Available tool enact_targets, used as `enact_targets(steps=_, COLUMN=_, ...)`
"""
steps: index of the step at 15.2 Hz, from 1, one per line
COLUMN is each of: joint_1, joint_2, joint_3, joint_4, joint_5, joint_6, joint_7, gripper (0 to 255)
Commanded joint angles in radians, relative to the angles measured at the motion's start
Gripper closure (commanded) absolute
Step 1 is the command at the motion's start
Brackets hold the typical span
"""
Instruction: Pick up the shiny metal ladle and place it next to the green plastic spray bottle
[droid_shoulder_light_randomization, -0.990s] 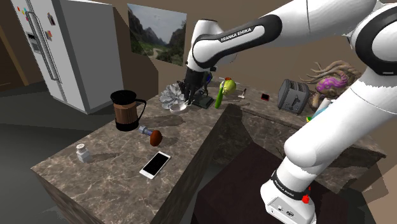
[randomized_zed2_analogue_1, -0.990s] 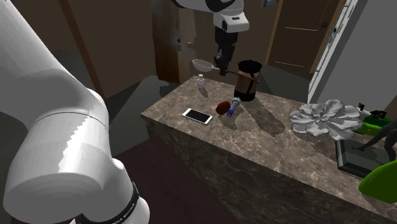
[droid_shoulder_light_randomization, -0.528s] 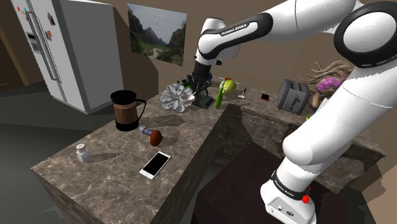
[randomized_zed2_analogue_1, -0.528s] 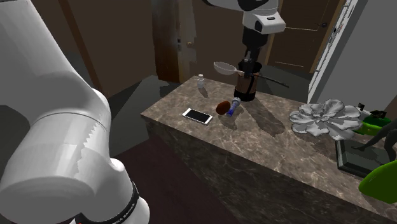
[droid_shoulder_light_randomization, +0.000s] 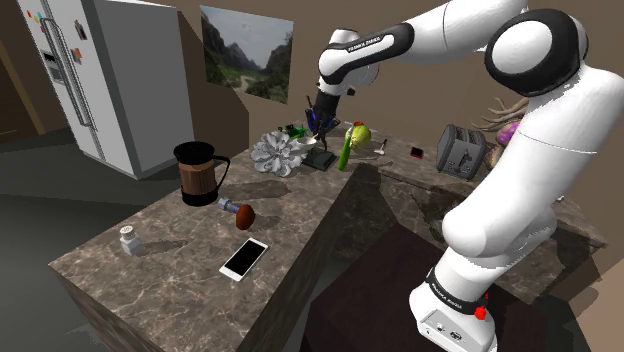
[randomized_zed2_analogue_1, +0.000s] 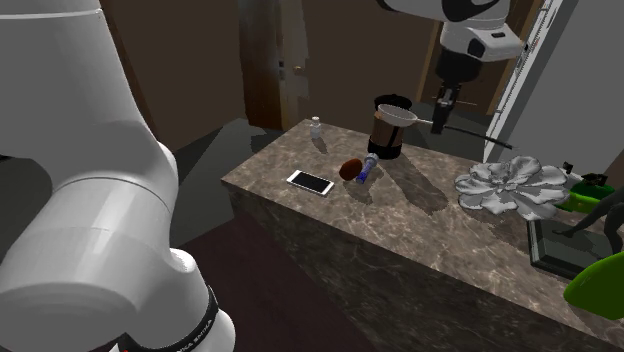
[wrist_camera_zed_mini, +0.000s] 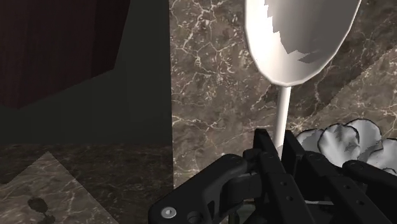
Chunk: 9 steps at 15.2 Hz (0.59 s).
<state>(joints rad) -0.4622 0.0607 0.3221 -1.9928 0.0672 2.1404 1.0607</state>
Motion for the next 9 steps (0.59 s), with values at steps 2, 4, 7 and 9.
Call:
enact_targets(steps=2, joint_1=-0.029, joint_2=0.060, joint_3=-0.027, joint_4=0.074, joint_5=-0.013, joint_6=-0.020, joint_7=-0.051, gripper=255)
enact_targets(steps=4, joint_1=-0.044, joint_2=0.108, joint_3=-0.043, joint_4=0.137, joint_5=-0.024, joint_6=-0.039, joint_7=-0.079, gripper=255)
enact_targets(steps=7, joint_1=-0.066, joint_2=0.186, joint_3=-0.064, joint_4=0.244, joint_5=-0.039, joint_6=-0.073, joint_7=-0.118, gripper=255)
enact_targets(steps=9, joint_1=-0.079, joint_2=0.242, joint_3=-0.076, joint_4=0.323, joint_5=-0.048, joint_6=-0.100, joint_7=-0.143, gripper=255)
